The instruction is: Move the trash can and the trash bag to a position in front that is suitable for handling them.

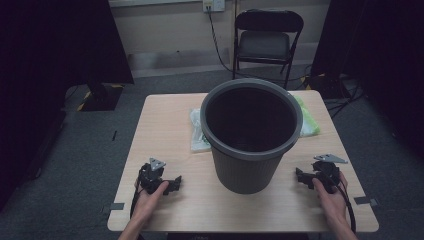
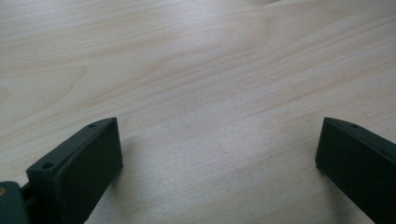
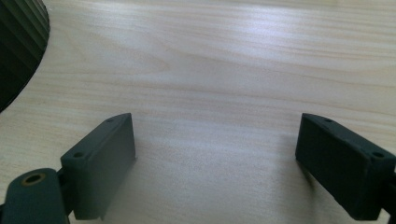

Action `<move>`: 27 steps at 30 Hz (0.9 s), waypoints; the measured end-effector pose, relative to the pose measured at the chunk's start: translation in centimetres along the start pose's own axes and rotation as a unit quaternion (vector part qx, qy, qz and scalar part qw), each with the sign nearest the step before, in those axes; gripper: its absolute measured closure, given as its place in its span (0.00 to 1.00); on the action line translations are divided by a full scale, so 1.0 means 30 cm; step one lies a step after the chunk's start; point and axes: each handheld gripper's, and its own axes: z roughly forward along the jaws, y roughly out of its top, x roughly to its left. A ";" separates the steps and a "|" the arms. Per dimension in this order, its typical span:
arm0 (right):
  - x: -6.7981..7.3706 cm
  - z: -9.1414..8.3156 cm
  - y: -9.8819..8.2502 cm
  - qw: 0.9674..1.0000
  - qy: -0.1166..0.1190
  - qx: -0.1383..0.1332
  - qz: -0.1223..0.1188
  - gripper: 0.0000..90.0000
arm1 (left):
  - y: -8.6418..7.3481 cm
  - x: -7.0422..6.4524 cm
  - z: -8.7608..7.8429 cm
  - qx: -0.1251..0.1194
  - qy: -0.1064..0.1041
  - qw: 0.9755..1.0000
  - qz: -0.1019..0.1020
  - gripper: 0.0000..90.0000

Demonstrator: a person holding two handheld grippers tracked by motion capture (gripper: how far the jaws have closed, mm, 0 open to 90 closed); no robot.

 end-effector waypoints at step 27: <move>0.028 -0.022 0.257 0.993 0.105 -0.044 -0.022 0.31 | 0.327 -0.104 -0.001 -0.059 -0.113 0.992 -0.019 0.20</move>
